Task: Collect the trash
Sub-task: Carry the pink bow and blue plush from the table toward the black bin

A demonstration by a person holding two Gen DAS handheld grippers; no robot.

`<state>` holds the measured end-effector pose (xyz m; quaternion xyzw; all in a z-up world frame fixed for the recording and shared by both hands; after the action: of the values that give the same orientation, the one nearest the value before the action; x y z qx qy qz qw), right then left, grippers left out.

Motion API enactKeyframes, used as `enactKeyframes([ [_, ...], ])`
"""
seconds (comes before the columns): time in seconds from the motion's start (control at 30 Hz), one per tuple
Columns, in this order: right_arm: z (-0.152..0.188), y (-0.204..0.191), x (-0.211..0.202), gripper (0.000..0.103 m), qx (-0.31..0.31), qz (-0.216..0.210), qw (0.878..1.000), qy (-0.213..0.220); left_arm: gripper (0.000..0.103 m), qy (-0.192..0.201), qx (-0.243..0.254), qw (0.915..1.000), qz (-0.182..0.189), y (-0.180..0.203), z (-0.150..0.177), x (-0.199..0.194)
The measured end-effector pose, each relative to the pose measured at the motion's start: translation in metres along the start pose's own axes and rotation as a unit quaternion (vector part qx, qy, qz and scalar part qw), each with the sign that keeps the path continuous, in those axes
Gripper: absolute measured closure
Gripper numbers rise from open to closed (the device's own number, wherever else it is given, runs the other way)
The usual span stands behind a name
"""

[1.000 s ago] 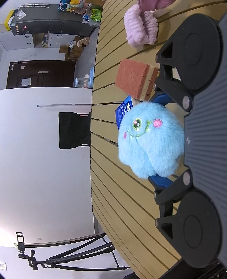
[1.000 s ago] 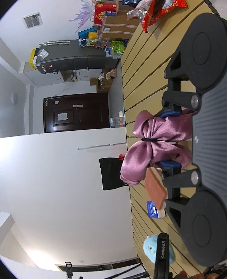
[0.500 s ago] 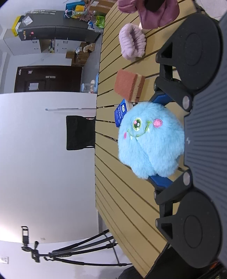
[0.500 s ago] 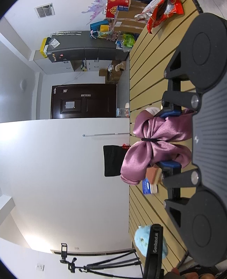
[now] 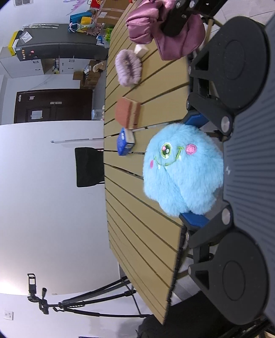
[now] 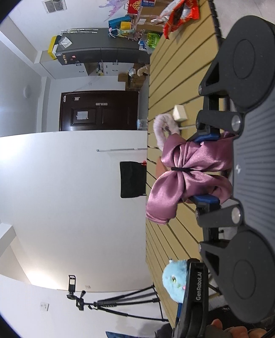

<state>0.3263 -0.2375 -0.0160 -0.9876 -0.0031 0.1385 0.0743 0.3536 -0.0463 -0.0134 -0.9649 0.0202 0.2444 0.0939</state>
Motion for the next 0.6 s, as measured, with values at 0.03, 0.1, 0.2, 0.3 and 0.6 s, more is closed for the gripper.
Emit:
enactKeyframes([
  [0.03, 0.004, -0.002, -0.004, 0.058, 0.000, -0.002, 1.000, -0.004, 0.025, -0.003, 0.001, 1.0000, 0.000, -0.001, 0.005, -0.003],
  [0.1, 0.010, -0.006, -0.008, 0.058, 0.000, -0.006, 1.000, -0.011, 0.025, -0.007, 0.004, 1.0000, 0.000, -0.001, 0.014, -0.009],
  [0.2, 0.021, -0.013, -0.017, 0.058, -0.004, -0.011, 1.000, -0.024, 0.025, -0.014, 0.010, 0.9999, 0.001, -0.001, 0.028, -0.018],
  [0.3, 0.032, -0.019, -0.024, 0.058, -0.007, -0.014, 0.999, -0.036, 0.025, -0.020, 0.016, 0.9997, 0.000, -0.001, 0.040, -0.025],
  [0.6, 0.064, -0.034, -0.046, 0.058, -0.028, -0.021, 0.997, -0.069, 0.025, -0.044, 0.024, 0.9987, 0.005, -0.009, 0.073, -0.041],
])
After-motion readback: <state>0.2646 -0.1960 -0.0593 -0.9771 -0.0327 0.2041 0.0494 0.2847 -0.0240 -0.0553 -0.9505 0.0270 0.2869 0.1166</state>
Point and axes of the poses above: each gripper's, at about its wrist camera, not at the fingertips, and x roughly the way its jaws point, y to its right, z to its underside, the point moved 5 cm from there along x, roughly the way its jaws point, and after that the axes turned 6 degrees about x, right-handed, at the moved point
